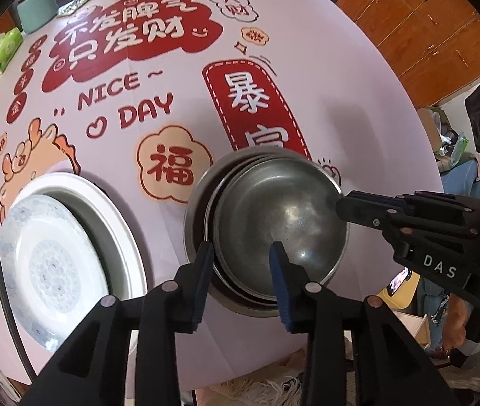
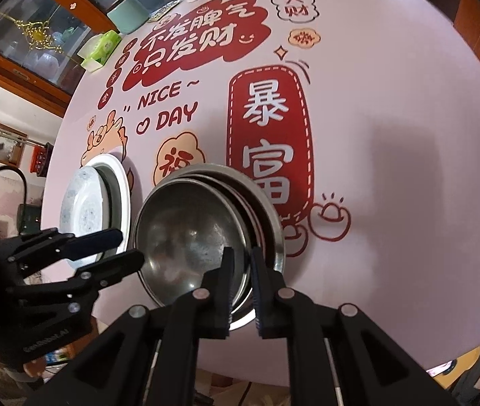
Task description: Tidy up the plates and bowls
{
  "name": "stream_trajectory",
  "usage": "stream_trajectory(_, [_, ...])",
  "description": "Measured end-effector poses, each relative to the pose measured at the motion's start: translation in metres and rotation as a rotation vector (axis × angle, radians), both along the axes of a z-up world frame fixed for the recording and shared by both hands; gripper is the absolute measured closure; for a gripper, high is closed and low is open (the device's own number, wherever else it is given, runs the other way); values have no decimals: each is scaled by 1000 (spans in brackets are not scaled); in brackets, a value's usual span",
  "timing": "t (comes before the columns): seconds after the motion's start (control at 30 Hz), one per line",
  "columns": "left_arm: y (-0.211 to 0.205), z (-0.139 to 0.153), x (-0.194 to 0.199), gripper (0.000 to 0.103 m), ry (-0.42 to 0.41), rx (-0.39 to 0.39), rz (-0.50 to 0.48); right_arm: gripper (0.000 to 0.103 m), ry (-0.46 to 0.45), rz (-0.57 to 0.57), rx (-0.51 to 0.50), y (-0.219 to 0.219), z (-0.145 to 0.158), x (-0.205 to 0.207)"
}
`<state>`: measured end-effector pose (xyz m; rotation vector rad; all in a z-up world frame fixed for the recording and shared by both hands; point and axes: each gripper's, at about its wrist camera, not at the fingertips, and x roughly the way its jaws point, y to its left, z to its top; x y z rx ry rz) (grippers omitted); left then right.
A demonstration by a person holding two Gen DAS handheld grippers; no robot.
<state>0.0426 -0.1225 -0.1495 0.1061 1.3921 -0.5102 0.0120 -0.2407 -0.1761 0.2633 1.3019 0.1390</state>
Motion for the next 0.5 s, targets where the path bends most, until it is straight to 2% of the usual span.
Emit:
stream_trajectory(0.03, [1, 2, 0, 64, -6, 0, 0, 92, -7, 3, -8, 0, 2, 0])
stream_trajectory(0.1, [2, 6, 0, 52, -23, -1, 7, 92, -17, 9, -19, 1, 4, 0])
stream_trajectory(0.27, [3, 15, 1, 48, -42, -14, 20, 92, -25, 20, -25, 4, 7, 0])
stream_trajectory(0.4, [5, 22, 0, 40, -62, -20, 29, 92, -39, 30, -31, 7, 12, -1])
stream_trajectory(0.5, [7, 27, 0, 39, -76, -25, 39, 92, -55, 42, -40, 11, 19, -1])
